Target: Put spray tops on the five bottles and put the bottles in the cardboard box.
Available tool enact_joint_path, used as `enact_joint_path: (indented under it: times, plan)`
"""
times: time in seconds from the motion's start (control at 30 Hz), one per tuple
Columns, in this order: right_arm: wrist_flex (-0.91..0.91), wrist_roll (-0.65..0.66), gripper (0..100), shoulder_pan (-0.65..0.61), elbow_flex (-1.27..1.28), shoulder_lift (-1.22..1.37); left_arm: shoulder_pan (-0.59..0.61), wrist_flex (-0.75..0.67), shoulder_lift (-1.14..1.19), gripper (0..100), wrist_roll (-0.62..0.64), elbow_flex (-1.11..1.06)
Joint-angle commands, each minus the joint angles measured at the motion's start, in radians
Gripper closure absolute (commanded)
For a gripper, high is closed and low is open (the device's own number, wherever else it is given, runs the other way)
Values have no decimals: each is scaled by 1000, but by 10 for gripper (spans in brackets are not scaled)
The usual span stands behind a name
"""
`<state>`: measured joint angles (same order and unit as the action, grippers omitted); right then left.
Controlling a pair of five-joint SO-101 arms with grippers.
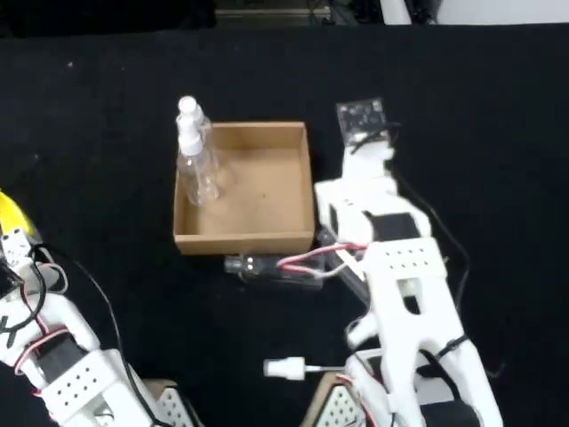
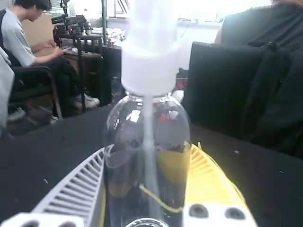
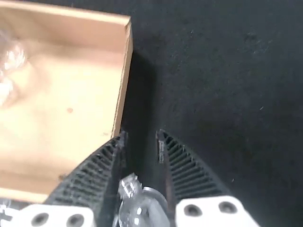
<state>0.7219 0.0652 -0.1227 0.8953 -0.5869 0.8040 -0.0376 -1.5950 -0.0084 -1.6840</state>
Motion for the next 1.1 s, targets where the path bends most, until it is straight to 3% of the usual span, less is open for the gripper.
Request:
enact_joint_path:
  times: [0.0, 0.33, 0.53, 0.87, 0.97, 1.07]
  plan:
    - [-29, 2, 920, -29, -2, -7, 12, -258, 207, 971, -60, -16]
    - [-28, 2, 920, -28, -2, -7, 97, -572, 927, 971, -77, 288]
    - [-28, 2, 920, -28, -2, -7, 170, -1043, 1313, 971, -78, 272]
    - [-28, 2, 920, -25, -2, -7, 179, -1580, 1823, 971, -78, 286]
    - [-28, 2, 920, -25, -2, -7, 179, -1680, 1939, 971, -77, 294]
    - [-28, 2, 920, -25, -2, -7, 183, -1683, 2027, 971, -77, 338]
